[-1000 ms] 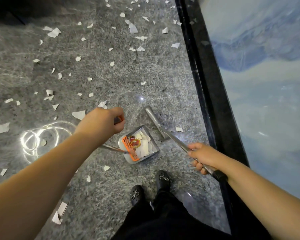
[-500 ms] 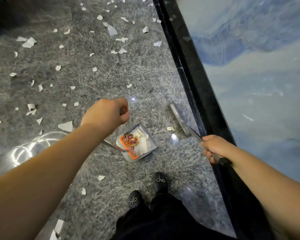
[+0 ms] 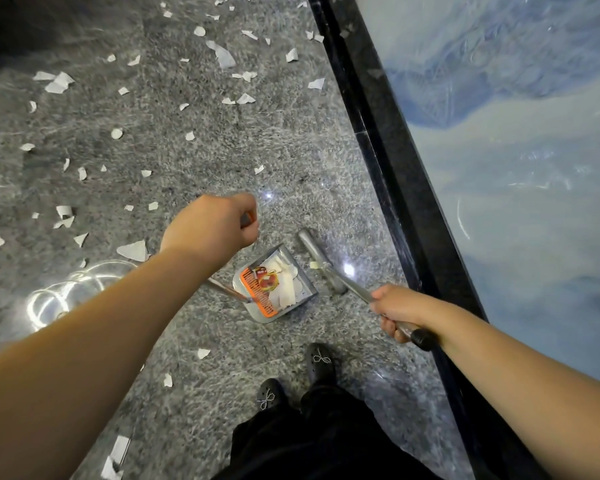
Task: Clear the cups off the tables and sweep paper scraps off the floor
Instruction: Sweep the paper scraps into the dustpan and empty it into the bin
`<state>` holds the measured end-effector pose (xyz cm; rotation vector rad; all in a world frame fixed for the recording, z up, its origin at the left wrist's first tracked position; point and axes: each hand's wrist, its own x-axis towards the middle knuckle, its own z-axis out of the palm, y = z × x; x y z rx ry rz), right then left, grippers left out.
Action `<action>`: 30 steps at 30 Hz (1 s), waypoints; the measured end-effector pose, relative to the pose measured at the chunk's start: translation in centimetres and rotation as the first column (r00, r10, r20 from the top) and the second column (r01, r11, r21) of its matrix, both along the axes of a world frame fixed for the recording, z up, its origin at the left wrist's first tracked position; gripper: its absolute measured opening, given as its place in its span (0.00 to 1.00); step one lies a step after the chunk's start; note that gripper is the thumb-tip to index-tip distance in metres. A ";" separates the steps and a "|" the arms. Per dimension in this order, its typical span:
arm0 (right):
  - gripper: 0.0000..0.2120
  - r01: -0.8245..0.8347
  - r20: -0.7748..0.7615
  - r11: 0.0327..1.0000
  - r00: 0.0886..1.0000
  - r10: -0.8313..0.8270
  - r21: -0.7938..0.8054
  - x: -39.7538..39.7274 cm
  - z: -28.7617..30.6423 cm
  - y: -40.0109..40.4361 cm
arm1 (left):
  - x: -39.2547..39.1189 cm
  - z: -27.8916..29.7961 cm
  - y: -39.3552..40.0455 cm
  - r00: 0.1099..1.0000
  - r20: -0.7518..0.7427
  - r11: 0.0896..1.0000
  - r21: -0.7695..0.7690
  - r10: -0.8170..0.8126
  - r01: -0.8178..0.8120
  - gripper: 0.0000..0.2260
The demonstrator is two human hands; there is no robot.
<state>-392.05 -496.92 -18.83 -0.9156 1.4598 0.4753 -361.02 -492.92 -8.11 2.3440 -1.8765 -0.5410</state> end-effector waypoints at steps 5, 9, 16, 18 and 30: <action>0.07 -0.077 0.076 0.995 0.994 0.073 0.058 1.5 1.9 1.8 | -0.1 -0.1 0.8 1.000 0.013 1.000 -0.022 0.004 -0.004 0.07; 0.10 -0.068 0.107 0.995 0.992 0.061 0.068 2.1 2.5 3.1 | 0.4 0.1 1.7 1.000 -0.013 0.999 -0.039 0.017 -0.018 0.07; 0.13 -0.098 0.110 0.995 0.990 0.094 0.035 3.7 3.9 3.7 | 2.2 1.0 6.4 0.969 -0.096 0.971 -0.044 0.229 -0.234 0.06; 0.11 -0.139 0.112 0.990 0.984 0.137 0.017 4.5 4.6 3.6 | 2.8 1.1 8.9 0.939 -0.121 0.942 -0.057 0.322 -0.331 0.05; 0.10 -0.525 0.128 0.850 0.841 0.526 -0.041 14.3 7.4 6.4 | 4.8 2.6 25.7 0.626 -0.116 0.617 -0.106 0.771 -0.780 0.04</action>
